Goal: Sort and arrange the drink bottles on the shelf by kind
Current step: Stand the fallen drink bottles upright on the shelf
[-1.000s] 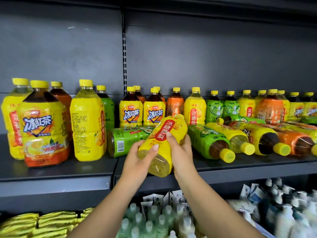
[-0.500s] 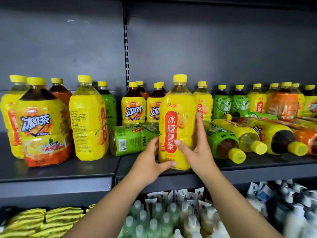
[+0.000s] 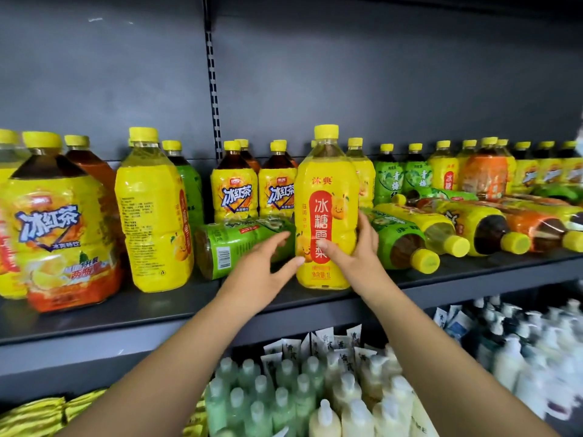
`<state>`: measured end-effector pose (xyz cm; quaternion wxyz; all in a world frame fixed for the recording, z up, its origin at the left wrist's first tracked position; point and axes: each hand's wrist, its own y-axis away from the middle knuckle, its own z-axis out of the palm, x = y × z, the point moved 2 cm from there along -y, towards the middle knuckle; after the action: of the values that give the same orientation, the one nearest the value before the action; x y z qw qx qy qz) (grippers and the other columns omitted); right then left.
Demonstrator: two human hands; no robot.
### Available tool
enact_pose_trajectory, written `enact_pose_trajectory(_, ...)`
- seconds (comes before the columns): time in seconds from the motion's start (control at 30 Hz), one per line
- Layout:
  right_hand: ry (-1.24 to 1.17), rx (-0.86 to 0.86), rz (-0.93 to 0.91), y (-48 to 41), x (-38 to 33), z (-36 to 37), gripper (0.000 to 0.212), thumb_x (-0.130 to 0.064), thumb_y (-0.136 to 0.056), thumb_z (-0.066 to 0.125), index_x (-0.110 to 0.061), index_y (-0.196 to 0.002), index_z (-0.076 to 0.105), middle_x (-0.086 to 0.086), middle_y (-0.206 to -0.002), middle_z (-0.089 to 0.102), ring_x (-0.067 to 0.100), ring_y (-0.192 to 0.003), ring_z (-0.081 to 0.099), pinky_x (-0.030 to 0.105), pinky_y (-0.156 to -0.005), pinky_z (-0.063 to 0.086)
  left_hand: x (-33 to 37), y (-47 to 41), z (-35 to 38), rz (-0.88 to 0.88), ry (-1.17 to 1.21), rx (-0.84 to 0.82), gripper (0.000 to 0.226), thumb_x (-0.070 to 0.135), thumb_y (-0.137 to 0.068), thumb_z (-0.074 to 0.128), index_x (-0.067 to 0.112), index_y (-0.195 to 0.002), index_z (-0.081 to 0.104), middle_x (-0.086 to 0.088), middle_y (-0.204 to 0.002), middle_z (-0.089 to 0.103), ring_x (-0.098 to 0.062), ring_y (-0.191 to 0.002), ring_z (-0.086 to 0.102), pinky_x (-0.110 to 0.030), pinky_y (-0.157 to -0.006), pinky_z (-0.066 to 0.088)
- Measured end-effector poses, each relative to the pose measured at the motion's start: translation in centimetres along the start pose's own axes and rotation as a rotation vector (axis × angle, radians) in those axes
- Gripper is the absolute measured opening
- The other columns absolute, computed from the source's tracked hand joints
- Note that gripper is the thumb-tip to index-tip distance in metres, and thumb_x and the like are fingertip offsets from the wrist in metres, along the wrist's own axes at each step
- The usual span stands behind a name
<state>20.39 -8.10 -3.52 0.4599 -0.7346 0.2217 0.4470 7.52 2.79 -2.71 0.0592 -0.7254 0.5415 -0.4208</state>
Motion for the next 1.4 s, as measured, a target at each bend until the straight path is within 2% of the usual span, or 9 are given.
enact_pose_trajectory(0.13,-0.097,0.047,0.113,-1.0,0.7,-0.1,0.086,-0.038,-0.074,0.072,-0.026,-0.142,0.021,0.003,-0.142,0.027,0.021,-0.131,0.032,0.045,-0.107,0.036,-1.1,-0.5,-3.8,0.245,-0.376,0.232,0.062,0.051,-0.083,0.033,0.011,-0.127,0.051,-0.01,-0.126,0.054,-0.026,-0.121,0.045,-0.031,-0.098,0.031)
enact_pose_trajectory(0.33,0.012,0.164,0.17,-3.0,1.4,0.9,0.071,-0.027,-0.081,0.068,-0.018,-0.139,0.028,0.009,-0.14,0.04,0.025,-0.125,0.044,0.045,-0.102,0.041,-5.3,-2.5,-3.5,-0.033,-0.646,0.18,0.062,0.053,-0.089,0.028,0.016,-0.137,0.041,-0.011,-0.142,0.043,-0.029,-0.135,0.03,-0.04,-0.112,0.02)
enact_pose_trajectory(0.6,0.177,0.228,0.204,-3.3,1.1,1.3,0.07,-0.035,-0.082,0.067,-0.015,-0.138,0.03,0.011,-0.136,0.044,0.028,-0.121,0.048,0.041,-0.096,0.043,-5.1,-1.3,-2.7,0.1,-0.74,0.279,0.048,0.027,-0.071,0.077,0.003,-0.111,0.064,-0.023,-0.11,0.065,-0.042,-0.104,0.059,-0.054,-0.091,0.043)
enact_pose_trajectory(0.73,0.294,0.336,0.152,-2.0,0.1,1.3,0.059,-0.031,-0.082,0.067,-0.01,-0.129,0.037,0.012,-0.131,0.041,0.028,-0.12,0.044,0.037,-0.098,0.038,-3.8,0.6,-2.2,0.183,-0.778,0.355,0.052,0.026,-0.061,0.084,0.005,-0.105,0.068,-0.02,-0.103,0.068,-0.039,-0.096,0.064,-0.051,-0.086,0.047)
enact_pose_trajectory(0.8,0.416,0.279,0.109,-1.4,-0.5,1.4,0.05,-0.037,-0.084,0.063,-0.009,-0.121,0.045,0.011,-0.129,0.04,0.027,-0.121,0.042,0.035,-0.099,0.034,-3.4,1.7,-2.5,0.217,-0.758,0.434,0.046,0.035,-0.068,0.076,0.008,-0.104,0.068,-0.016,-0.101,0.07,-0.035,-0.095,0.065,-0.041,-0.088,0.044)
enact_pose_trajectory(0.87,0.465,0.072,0.179,-0.9,-0.6,2.2,0.048,-0.049,-0.088,0.051,-0.009,-0.115,0.053,0.012,-0.126,0.045,0.027,-0.114,0.047,0.035,-0.095,0.036,-2.8,3.1,-3.0,0.243,-0.738,0.508,0.046,0.044,-0.075,0.057,0.012,-0.104,0.069,-0.011,-0.1,0.07,-0.03,-0.095,0.063,-0.037,-0.086,0.032)
enact_pose_trajectory(1.0,0.246,-0.226,0.346,0.4,-2.3,5.2,0.07,-0.066,-0.084,0.036,-0.011,-0.125,0.052,0.011,-0.132,0.054,0.027,-0.119,0.05,0.036,-0.103,0.035,-2.5,5.5,-3.2,0.322,-0.569,0.628,0.038,0.042,-0.076,0.053,0.017,-0.1,0.07,-0.007,-0.1,0.07,-0.019,-0.103,0.046,-0.036,-0.092,0.026)
enact_pose_trajectory(1.17,-0.078,-0.243,0.452,1.1,-4.1,9.5,0.087,-0.06,-0.082,0.051,-0.007,-0.144,0.022,0.009,-0.144,0.038,0.027,-0.13,0.039,0.033,-0.096,0.033,-3.0,7.5,-2.5,0.344,-0.412,0.725,0.027,0.036,-0.078,0.057,0.027,-0.103,0.053,0.001,-0.106,0.062,-0.017,-0.107,0.045,-0.043,-0.11,0.009)
enact_pose_trajectory(1.4,-0.716,-0.194,0.433,1.5,-5.8,11.0,0.045,-0.012,-0.078,0.07,-0.009,-0.119,0.053,0.006,-0.09,0.067,0.018,-0.075,0.066,0.029,-0.06,0.054,-2.3,9.4,-3.6,0.268,-0.277,0.719,0.035,0.039,-0.076,0.056,0.031,-0.11,0.049,0.011,-0.114,0.045,-0.012,-0.109,0.043,-0.026,-0.104,0.015)
